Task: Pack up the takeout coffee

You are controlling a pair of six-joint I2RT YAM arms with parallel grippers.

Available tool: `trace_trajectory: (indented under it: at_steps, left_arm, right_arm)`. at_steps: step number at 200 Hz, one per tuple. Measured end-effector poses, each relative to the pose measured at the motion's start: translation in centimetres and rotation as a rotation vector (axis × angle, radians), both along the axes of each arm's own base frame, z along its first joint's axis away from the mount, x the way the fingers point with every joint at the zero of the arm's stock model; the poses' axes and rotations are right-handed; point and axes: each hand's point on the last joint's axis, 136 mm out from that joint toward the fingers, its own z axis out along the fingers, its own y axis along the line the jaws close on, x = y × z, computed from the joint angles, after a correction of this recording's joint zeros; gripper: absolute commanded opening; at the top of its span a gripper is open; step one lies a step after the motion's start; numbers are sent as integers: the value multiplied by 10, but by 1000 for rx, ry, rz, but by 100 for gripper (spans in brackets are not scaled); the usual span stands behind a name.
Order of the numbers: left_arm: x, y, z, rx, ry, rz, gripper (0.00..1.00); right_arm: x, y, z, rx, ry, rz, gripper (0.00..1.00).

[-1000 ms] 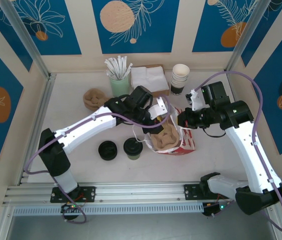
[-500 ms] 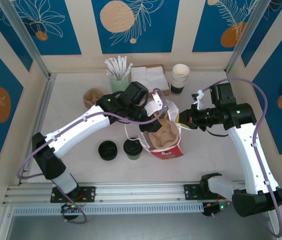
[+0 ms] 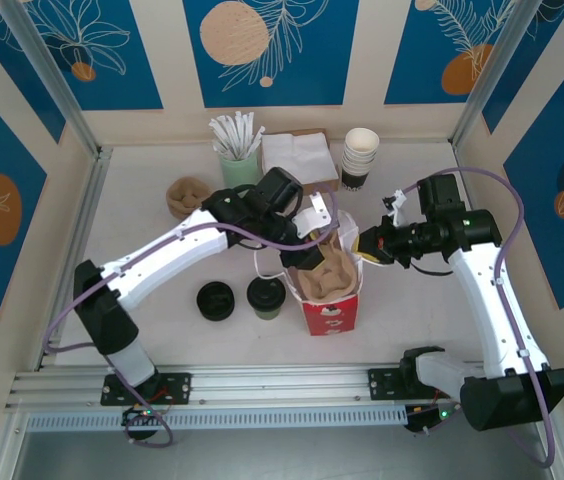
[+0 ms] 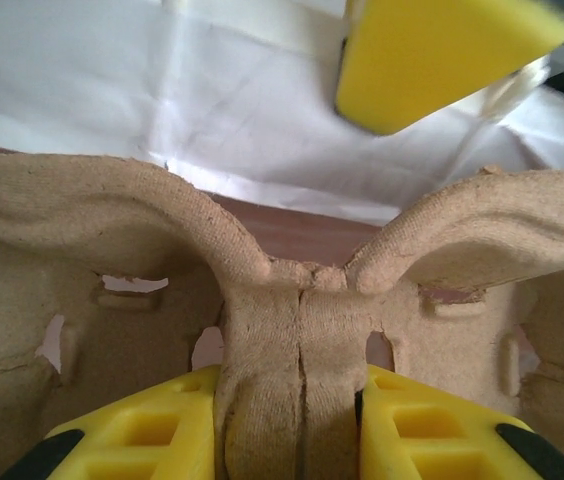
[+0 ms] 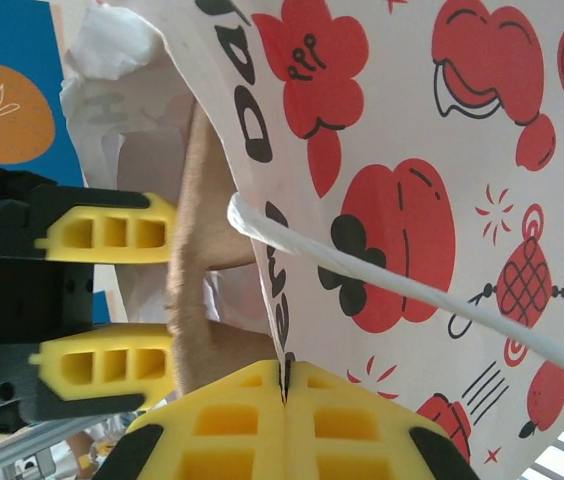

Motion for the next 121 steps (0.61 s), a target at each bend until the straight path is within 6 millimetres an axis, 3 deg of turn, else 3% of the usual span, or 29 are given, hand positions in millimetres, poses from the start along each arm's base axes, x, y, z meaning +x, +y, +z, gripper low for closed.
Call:
trace_trajectory:
  at_steps: [28,121]
  left_arm:
    - [5,-6,-13,26,6,-15,30]
    - [11,-9,-14,35,-25,-25,29]
  right_arm:
    - [3,-3,-7,-35,-3,11,0]
    - [8,-11,-8,-154,-45,50,0]
